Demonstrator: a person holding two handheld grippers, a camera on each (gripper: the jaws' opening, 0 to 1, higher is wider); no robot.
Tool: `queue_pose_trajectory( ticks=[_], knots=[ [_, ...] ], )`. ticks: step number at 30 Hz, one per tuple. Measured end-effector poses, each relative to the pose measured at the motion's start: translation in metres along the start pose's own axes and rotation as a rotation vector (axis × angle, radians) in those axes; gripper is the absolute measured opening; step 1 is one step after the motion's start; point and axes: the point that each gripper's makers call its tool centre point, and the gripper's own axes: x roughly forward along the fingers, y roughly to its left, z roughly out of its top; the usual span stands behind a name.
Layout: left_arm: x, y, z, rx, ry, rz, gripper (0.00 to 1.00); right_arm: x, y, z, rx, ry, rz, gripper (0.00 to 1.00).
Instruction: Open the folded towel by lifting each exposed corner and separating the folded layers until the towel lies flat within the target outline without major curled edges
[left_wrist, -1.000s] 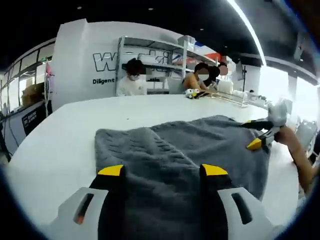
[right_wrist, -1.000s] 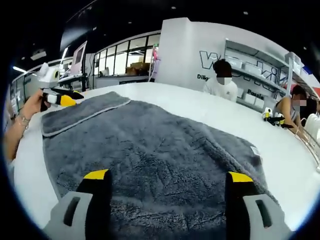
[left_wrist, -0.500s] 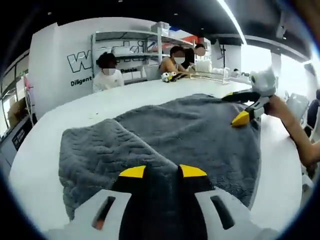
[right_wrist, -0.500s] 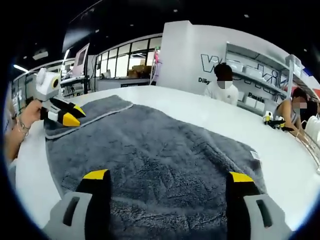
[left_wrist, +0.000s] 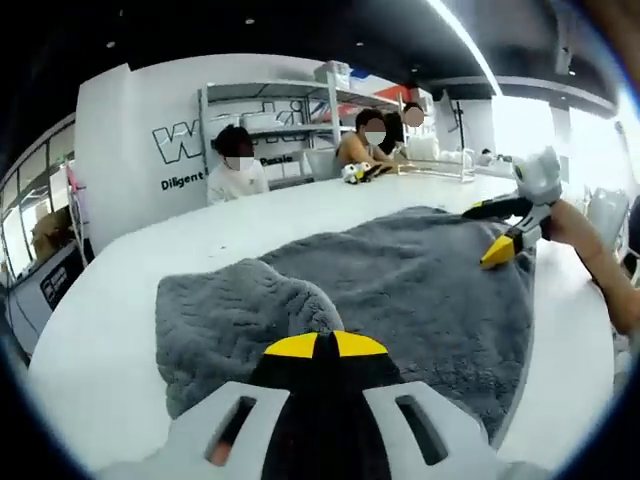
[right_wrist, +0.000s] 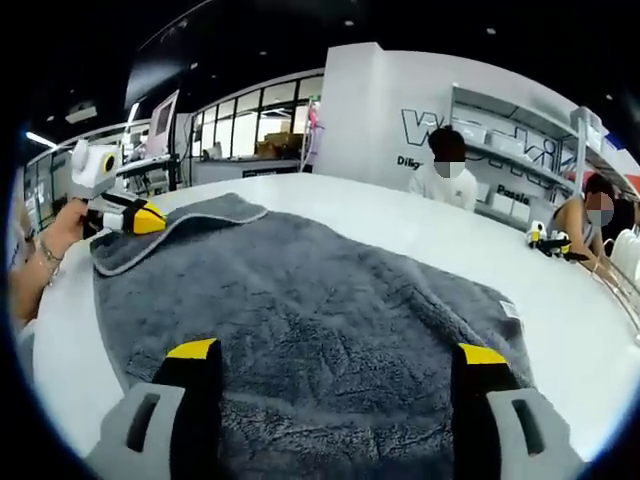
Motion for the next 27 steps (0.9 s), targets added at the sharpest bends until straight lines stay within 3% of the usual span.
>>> queue_pose_trajectory(
  ticks=[7, 16, 20, 27],
  knots=[
    [-0.034, 0.064, -0.009, -0.131, -0.038, 0.107, 0.03, 0.001, -0.001, -0.001, -0.004, 0.005, -0.002, 0.97],
    [-0.077, 0.136, -0.047, -0.161, 0.024, 0.266, 0.04, 0.002, 0.000, -0.006, -0.008, 0.024, -0.005, 0.97],
    [-0.096, 0.159, -0.067, -0.147, 0.072, 0.344, 0.04, 0.002, 0.000, -0.006, -0.013, 0.026, -0.006, 0.97],
    [-0.117, 0.178, -0.086, -0.149, 0.100, 0.409, 0.04, 0.002, 0.001, -0.007, -0.010, 0.028, 0.001, 0.97]
  ],
)
